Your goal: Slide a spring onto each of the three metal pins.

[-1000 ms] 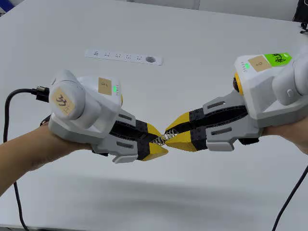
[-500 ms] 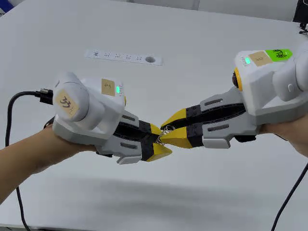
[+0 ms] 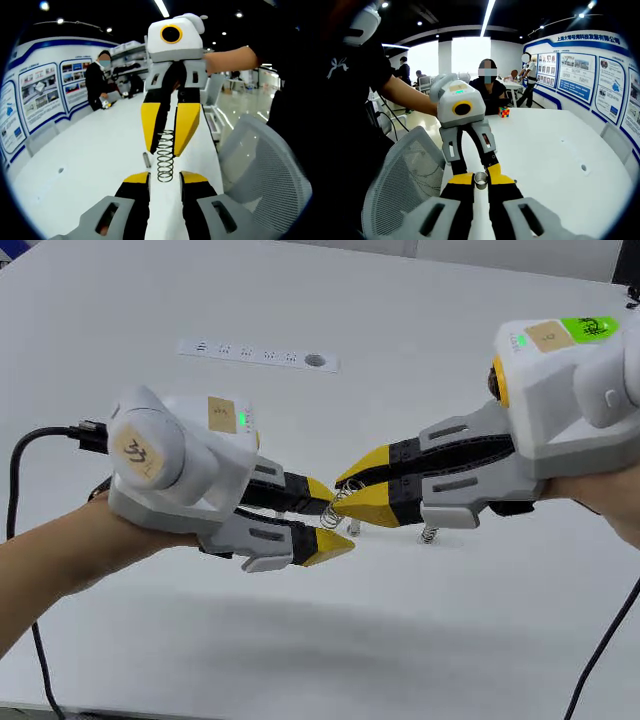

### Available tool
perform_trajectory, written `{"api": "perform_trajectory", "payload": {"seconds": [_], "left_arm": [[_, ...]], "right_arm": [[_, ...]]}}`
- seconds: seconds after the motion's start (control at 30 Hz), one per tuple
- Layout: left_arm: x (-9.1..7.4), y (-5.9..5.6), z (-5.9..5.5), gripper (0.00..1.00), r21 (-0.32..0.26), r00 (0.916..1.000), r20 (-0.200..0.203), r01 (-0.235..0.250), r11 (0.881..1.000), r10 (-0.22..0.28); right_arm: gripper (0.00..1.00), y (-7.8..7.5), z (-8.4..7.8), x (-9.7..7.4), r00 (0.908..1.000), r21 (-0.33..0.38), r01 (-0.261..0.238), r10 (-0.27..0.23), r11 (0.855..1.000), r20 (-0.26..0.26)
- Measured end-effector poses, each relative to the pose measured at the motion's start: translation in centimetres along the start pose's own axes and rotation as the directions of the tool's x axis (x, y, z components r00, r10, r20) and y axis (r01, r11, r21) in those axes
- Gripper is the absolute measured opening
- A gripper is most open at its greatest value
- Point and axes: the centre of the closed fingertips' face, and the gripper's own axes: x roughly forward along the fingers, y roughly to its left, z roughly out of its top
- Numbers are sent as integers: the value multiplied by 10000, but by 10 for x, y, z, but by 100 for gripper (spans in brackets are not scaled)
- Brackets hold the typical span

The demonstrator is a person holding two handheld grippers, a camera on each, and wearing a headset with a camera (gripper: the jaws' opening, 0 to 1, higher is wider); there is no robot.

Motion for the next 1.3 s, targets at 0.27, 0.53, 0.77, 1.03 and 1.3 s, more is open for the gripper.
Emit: {"api": "perform_trajectory", "payload": {"seconds": [0.27, 0.53, 0.77, 1.03, 1.3], "left_arm": [[-17, 21, -1, 45, -371, 9970, 70, -765, 9964, 768], [-33, 37, -6, 54, -705, 9917, 101, -1270, 9894, 1281], [-46, 47, -14, 66, -1158, 9869, 109, -1587, 9805, 1610], [-59, 56, -21, 78, -1627, 9815, 208, -1843, 9693, 1901], [-64, 61, -29, 89, -1915, 9768, 96, -2082, 9592, 2139]], "right_arm": [[11, -28, -1, -11, 9971, 274, 750, -753, 9968, 101], [11, -52, -14, -16, 9909, 602, 1342, -1335, 9891, -146], [11, -74, -29, -18, 9825, 912, 1847, -1816, 9786, -417], [11, -91, -51, -11, 9739, 1315, 2195, -2092, 9667, -879], [11, -98, -78, 7, 9690, 1658, 2205, -1964, 9612, -1501]]}}
